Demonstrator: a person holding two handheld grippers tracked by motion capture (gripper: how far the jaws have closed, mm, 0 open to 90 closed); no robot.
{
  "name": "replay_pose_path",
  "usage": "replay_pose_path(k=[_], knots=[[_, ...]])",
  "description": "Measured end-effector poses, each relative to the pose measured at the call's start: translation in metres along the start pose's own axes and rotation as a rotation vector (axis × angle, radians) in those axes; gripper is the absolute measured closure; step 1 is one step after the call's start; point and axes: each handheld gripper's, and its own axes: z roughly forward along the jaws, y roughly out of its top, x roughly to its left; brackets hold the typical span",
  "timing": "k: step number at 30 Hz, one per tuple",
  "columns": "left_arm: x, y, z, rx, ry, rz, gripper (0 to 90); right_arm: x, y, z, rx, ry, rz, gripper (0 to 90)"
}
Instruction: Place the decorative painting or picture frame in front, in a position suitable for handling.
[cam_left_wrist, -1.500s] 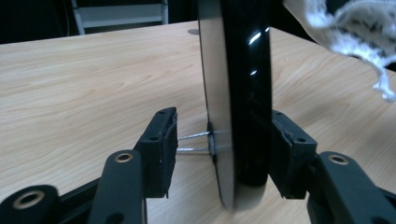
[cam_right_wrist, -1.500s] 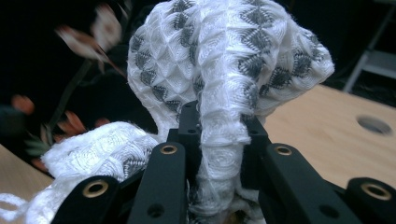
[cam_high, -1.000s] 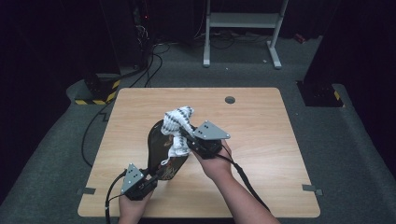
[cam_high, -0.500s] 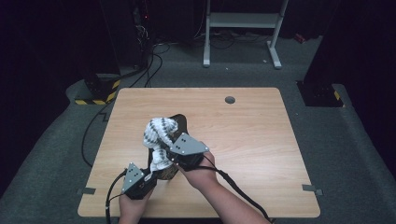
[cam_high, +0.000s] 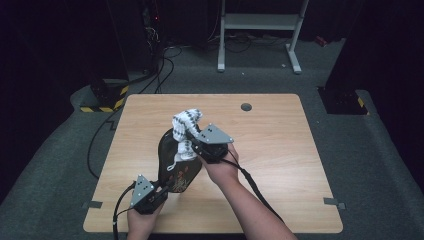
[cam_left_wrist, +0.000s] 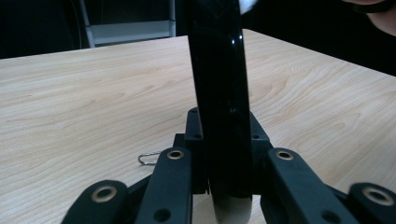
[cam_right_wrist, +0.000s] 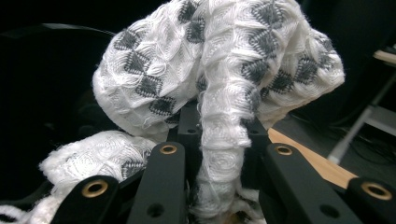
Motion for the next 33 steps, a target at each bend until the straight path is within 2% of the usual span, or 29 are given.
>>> replay_pose_path(k=[3,5,14,17,21,29,33], knots=[[-0.001,0.000,0.000,-0.001,0.001,-0.001,77.8,-0.006,-0.002,0.001,0.009,-0.009,0.014,76.6],[-0.001,0.000,0.000,-0.001,0.002,0.000,77.7,-0.003,-0.001,-0.001,0.004,-0.005,0.010,76.6],[-0.001,0.000,0.000,0.003,0.005,0.004,77.8,0.043,0.006,-0.020,-0.077,0.128,-0.054,76.5],[-0.001,0.000,0.000,0.002,0.004,0.001,77.9,0.055,0.007,-0.022,-0.086,0.147,-0.081,76.5],[-0.001,0.000,0.000,0.003,0.006,-0.001,77.8,0.049,0.006,-0.018,-0.082,0.133,-0.071,76.6],[-0.001,0.000,0.001,0.001,0.007,-0.001,77.7,0.009,0.003,-0.002,-0.034,0.029,-0.014,76.6],[-0.002,0.000,0.001,0.000,0.009,0.002,77.7,0.003,0.001,-0.001,-0.021,0.007,-0.002,76.6]])
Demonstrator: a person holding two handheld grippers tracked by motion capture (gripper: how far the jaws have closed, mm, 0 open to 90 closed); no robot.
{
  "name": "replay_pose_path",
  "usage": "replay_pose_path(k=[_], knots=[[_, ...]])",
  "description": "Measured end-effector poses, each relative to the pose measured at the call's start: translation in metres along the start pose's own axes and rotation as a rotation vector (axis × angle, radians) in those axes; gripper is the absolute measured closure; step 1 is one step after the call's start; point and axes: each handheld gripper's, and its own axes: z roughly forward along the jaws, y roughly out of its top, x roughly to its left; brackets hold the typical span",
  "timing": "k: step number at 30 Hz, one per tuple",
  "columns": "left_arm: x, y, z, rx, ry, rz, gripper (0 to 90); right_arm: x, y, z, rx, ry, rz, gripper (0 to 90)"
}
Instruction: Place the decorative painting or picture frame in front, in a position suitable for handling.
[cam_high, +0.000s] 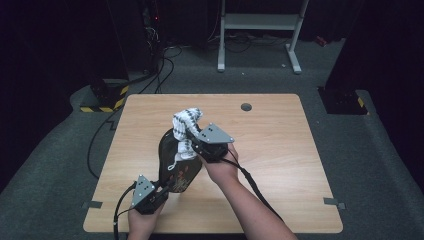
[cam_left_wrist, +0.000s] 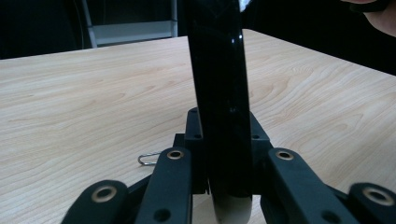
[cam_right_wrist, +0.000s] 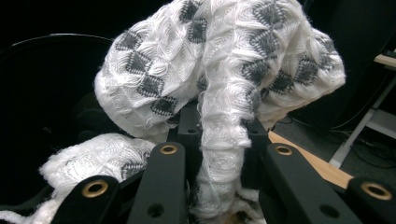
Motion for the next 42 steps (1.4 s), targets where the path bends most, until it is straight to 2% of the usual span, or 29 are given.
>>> replay_pose_path(k=[3,10,13,17,23,27,31,35,39,42], knots=[[0.000,0.000,0.000,0.000,0.000,-0.002,77.7,0.009,0.002,-0.005,-0.015,0.022,-0.014,76.6],[-0.001,0.000,0.000,0.001,0.001,-0.006,77.8,0.049,0.006,-0.020,-0.068,0.124,-0.073,76.5],[0.000,0.000,0.000,0.002,0.000,-0.007,77.8,0.059,0.005,-0.021,-0.078,0.145,-0.091,76.5],[0.001,0.000,0.000,0.002,-0.002,-0.008,77.8,0.053,0.004,-0.017,-0.075,0.134,-0.081,76.5],[0.000,0.000,0.000,0.001,-0.001,-0.007,77.7,0.026,0.003,-0.007,-0.048,0.067,-0.039,76.5],[0.000,0.000,0.000,0.001,0.003,-0.005,77.6,0.004,-0.002,0.002,-0.003,0.004,-0.010,76.5],[0.000,0.000,0.001,-0.004,0.000,-0.005,77.5,-0.004,-0.006,0.004,0.016,-0.014,0.007,76.5],[0.000,0.000,0.001,-0.005,-0.001,-0.007,77.8,0.009,-0.006,-0.004,-0.008,0.028,-0.006,76.5],[0.000,0.000,0.001,-0.003,0.001,-0.008,77.8,0.040,-0.008,-0.015,-0.035,0.107,-0.054,76.5],[0.000,0.000,0.001,-0.003,0.001,-0.010,77.8,0.060,-0.014,-0.021,-0.035,0.163,-0.091,76.5]])
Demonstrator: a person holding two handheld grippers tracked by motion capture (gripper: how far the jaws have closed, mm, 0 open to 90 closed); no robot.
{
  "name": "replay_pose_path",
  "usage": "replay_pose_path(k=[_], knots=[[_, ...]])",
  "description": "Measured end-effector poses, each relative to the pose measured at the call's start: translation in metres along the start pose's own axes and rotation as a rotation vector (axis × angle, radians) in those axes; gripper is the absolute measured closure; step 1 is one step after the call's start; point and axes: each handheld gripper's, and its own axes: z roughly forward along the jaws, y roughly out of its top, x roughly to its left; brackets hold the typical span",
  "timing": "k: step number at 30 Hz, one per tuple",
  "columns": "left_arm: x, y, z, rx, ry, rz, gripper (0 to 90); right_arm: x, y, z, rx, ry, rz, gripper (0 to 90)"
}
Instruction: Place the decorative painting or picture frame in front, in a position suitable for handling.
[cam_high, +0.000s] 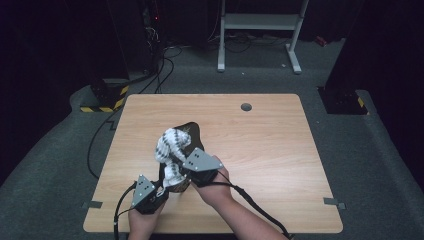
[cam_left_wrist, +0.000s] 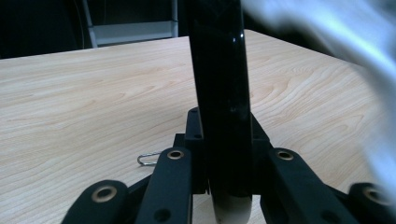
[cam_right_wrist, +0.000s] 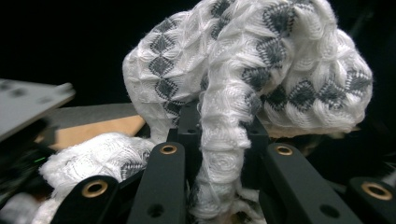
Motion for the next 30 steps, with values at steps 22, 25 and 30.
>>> replay_pose_path(k=[22,25,30], knots=[[0.001,-0.008,0.002,0.024,-0.029,-0.003,72.3,-0.097,-0.046,0.023,0.193,-0.214,0.185,76.5],[-0.001,-0.014,-0.001,0.032,-0.029,0.005,73.7,-0.091,-0.050,0.021,0.196,-0.200,0.174,76.5],[-0.001,-0.014,-0.001,0.033,-0.005,0.010,75.9,-0.070,-0.048,0.017,0.177,-0.135,0.158,76.6]])
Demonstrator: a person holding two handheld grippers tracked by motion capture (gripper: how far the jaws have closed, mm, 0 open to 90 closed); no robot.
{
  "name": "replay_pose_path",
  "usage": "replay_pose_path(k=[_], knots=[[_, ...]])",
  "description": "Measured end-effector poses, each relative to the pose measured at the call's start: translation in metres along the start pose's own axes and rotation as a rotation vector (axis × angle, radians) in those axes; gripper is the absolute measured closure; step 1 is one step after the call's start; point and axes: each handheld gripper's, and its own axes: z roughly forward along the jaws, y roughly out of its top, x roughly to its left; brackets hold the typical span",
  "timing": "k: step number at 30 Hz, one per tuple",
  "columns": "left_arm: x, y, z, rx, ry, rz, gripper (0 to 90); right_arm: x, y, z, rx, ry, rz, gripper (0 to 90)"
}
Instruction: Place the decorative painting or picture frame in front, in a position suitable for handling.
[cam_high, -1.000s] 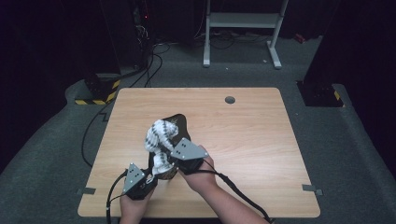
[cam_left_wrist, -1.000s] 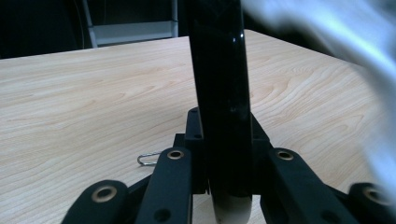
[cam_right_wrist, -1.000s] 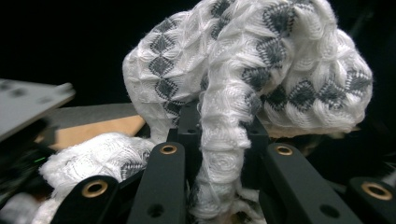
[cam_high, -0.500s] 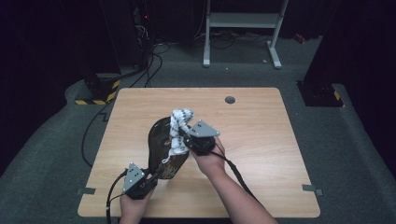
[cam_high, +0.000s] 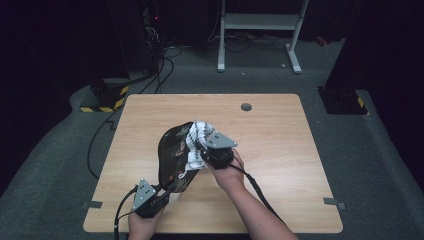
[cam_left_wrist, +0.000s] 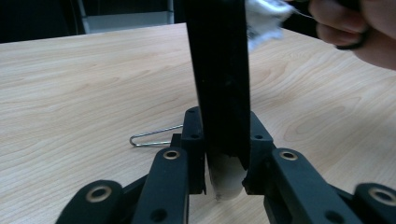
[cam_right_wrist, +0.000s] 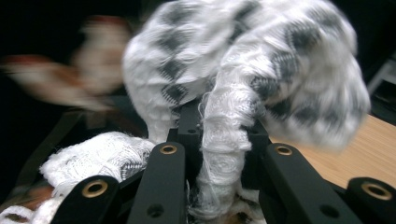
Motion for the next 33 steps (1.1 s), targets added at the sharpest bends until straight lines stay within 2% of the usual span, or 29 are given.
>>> replay_pose_path(k=[4,7,9,11,12,14,21,25,28,33], knots=[[0.001,0.000,0.001,0.001,-0.006,-0.005,76.8,0.033,0.000,-0.014,-0.036,0.076,-0.078,76.5],[0.001,0.000,0.001,-0.001,-0.004,-0.007,76.9,0.061,0.000,-0.023,-0.060,0.131,-0.155,76.6],[0.001,0.000,0.001,-0.001,-0.004,-0.009,76.9,0.072,0.000,-0.026,-0.070,0.147,-0.184,76.5],[0.001,0.000,0.001,0.000,-0.005,-0.008,77.0,0.075,0.000,-0.026,-0.078,0.141,-0.203,76.5],[0.001,0.000,0.001,0.000,-0.005,-0.009,76.9,0.074,0.000,-0.024,-0.079,0.134,-0.210,76.4],[0.002,0.000,0.001,0.000,-0.006,-0.011,77.0,0.064,0.000,-0.020,-0.067,0.114,-0.186,76.4],[0.002,0.000,0.001,-0.002,-0.009,-0.013,77.0,0.009,-0.003,0.000,0.002,-0.027,-0.087,76.5],[0.002,0.000,0.001,0.001,-0.009,-0.009,76.9,-0.012,-0.006,0.007,0.031,-0.077,-0.050,76.5],[0.002,0.000,0.001,0.001,-0.010,-0.008,76.9,-0.012,-0.006,0.007,0.037,-0.077,-0.048,76.5],[0.002,0.000,0.001,0.001,-0.009,-0.009,76.9,0.013,-0.004,-0.001,0.012,-0.031,-0.100,76.5]])
